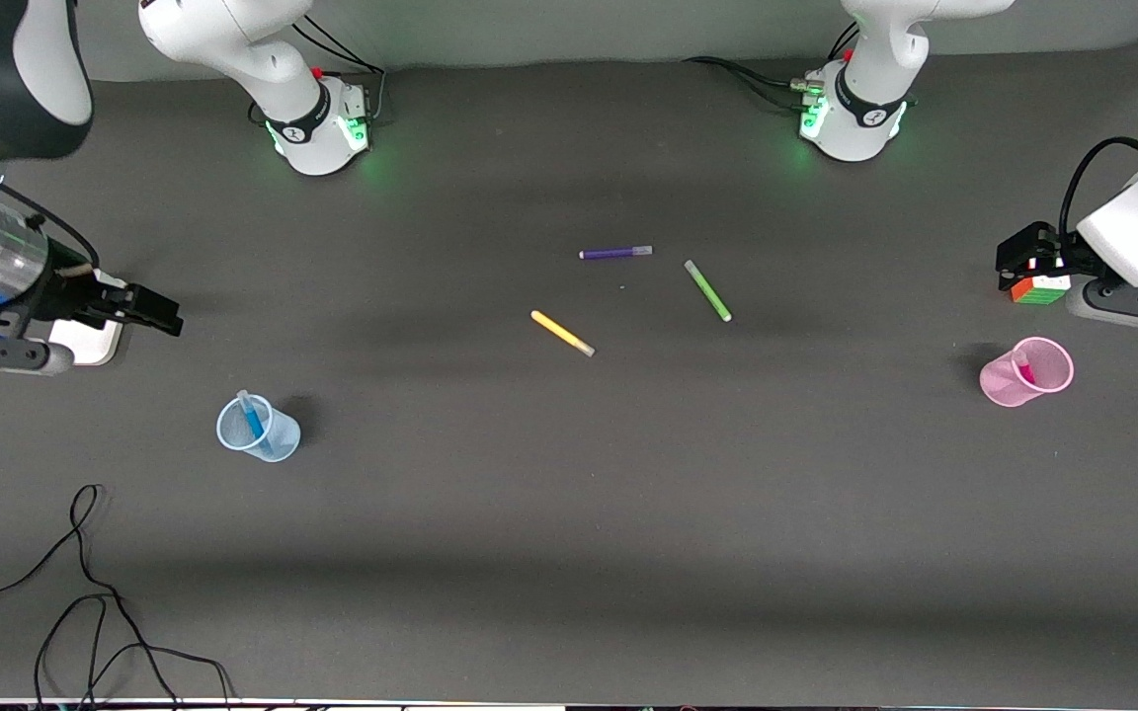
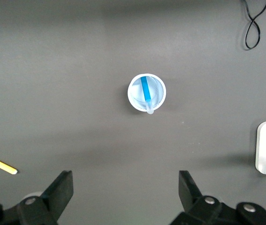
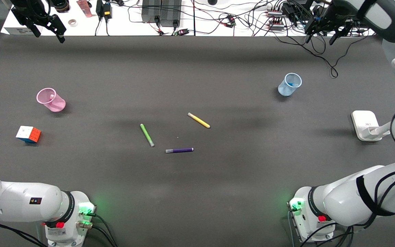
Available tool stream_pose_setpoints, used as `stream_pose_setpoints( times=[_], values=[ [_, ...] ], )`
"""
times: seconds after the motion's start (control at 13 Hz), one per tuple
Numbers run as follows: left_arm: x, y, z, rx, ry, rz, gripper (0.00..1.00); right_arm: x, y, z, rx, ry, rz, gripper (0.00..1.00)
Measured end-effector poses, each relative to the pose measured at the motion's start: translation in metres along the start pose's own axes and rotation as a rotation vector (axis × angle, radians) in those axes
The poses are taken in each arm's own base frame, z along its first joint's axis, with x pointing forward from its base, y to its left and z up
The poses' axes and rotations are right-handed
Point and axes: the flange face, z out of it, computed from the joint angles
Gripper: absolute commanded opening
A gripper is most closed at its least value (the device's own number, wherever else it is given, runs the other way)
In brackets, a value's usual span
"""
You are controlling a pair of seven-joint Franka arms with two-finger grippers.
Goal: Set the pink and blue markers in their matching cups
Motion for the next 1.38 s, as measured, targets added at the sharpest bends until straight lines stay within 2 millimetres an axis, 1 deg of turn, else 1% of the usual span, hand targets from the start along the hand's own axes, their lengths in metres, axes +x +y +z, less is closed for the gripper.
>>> stream_pose_setpoints(
  times=[0.15,0.31,0.38,0.62,0.77,1.08,1.15,1.38],
  values=[
    [-0.001,-0.003,0.001,-0.002,-0.007,-0.005,0.99,-0.001,0.013,-0.007,0.007,0.012,0.019,1.00],
    [-0.002,-0.006,0.001,-0.005,-0.007,-0.012,0.99,0.000,0.028,-0.009,0.009,0.014,0.045,1.00],
    [-0.002,-0.007,0.001,-0.017,-0.005,-0.016,0.99,0.000,0.031,-0.010,0.010,0.016,0.051,1.00],
    [-0.003,-0.015,0.003,-0.046,-0.003,-0.035,0.99,-0.001,0.033,-0.013,0.011,0.021,0.051,1.00],
    [-0.003,-0.015,0.004,-0.048,-0.004,-0.037,0.99,-0.001,0.037,-0.013,0.011,0.021,0.039,1.00],
    [-0.003,-0.015,0.004,-0.050,-0.005,-0.036,0.99,0.001,0.059,-0.013,0.012,0.022,0.021,1.00],
    [-0.003,-0.014,0.004,-0.050,-0.005,-0.034,0.99,0.001,0.061,-0.012,0.011,0.022,0.006,1.00],
    [-0.003,-0.011,0.004,-0.051,-0.008,-0.029,0.99,0.000,0.060,-0.012,0.011,0.015,-0.007,1.00]
  ],
)
